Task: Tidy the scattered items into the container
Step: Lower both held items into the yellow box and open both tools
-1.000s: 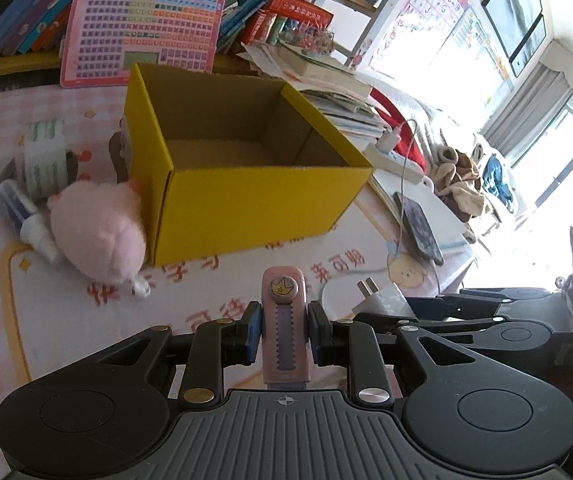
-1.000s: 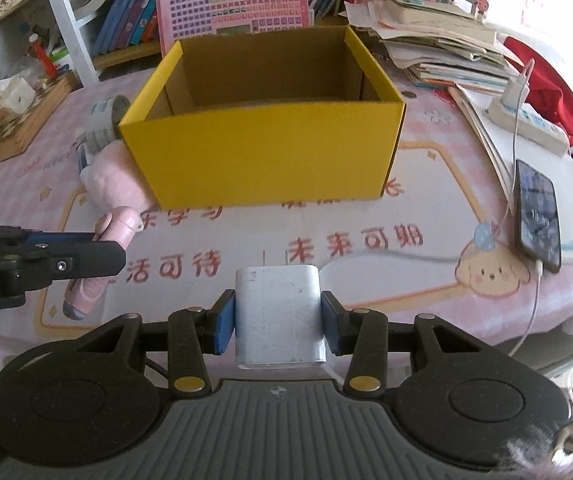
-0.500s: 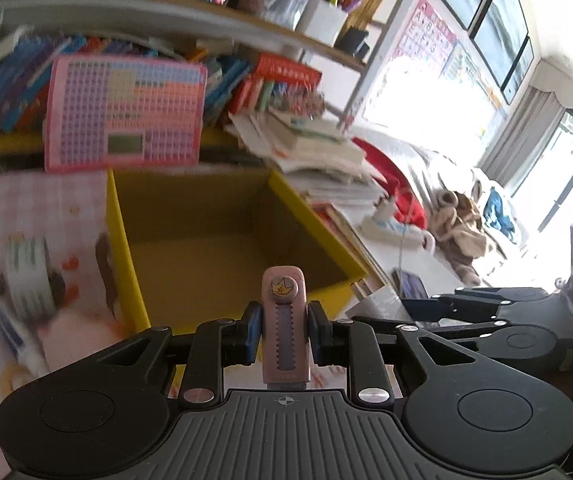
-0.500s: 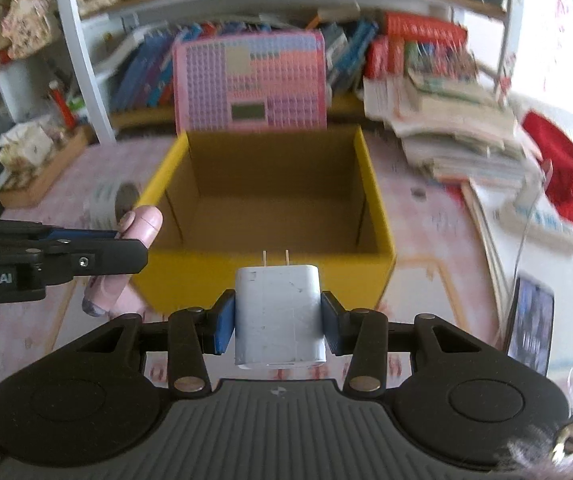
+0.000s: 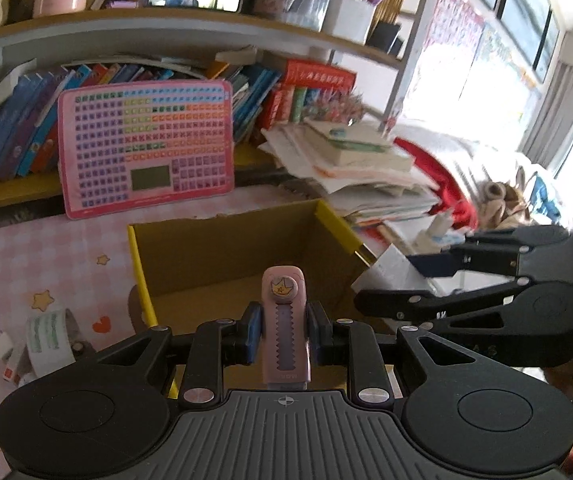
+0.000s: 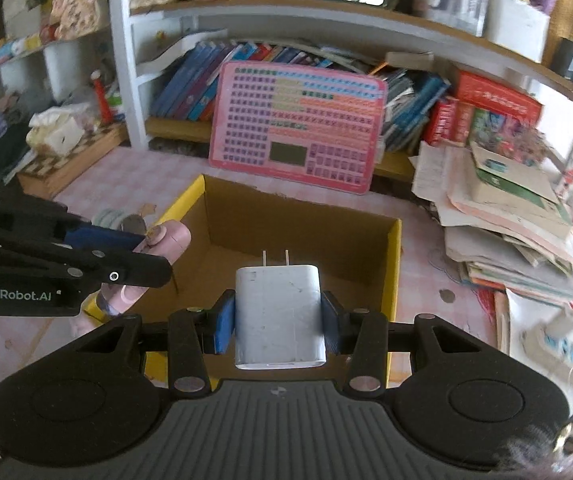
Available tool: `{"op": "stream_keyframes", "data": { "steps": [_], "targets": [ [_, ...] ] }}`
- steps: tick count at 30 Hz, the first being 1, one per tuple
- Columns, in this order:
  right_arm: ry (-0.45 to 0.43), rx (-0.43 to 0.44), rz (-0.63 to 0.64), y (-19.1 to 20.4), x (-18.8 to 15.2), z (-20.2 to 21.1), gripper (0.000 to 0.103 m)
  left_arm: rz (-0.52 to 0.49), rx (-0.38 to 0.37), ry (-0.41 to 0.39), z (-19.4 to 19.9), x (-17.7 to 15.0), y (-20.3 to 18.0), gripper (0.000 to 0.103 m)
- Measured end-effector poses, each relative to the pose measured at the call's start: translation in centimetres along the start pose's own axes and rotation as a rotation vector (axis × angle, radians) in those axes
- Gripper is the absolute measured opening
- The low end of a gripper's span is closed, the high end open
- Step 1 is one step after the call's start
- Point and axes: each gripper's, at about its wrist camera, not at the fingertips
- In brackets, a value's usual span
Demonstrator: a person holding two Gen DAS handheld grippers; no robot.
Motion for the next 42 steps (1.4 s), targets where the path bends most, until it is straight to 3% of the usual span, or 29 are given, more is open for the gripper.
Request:
{"op": "stream_keyframes", "data": {
  "steps": [17,31,42],
  "targets": [
    [0.111,0.096,0.111,-3.3,-0.1,-7.5,0.042,-0.124,0.099,0.135,-7.1,0.5,0.4,0.023],
    [0.276,0.183,0.299,-3.2,-0.3,-15.5,0.042,-0.356,0.113,0.284,-13.0,-0.2,1.1,0.023],
    [0.345,0.226,0.362,-2.8,-0.5,-18.1,0.042,-0.378,0.133,0.352,-15.4,-1.1,1.2,0.023]
  ]
}}
Point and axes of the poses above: each gripper's, at about its wrist camera, not at the fingertips, and z roughly against the way its jaws point, y to its left, x to its top, and after that the axes turned 13 degrees about -y, right-handed
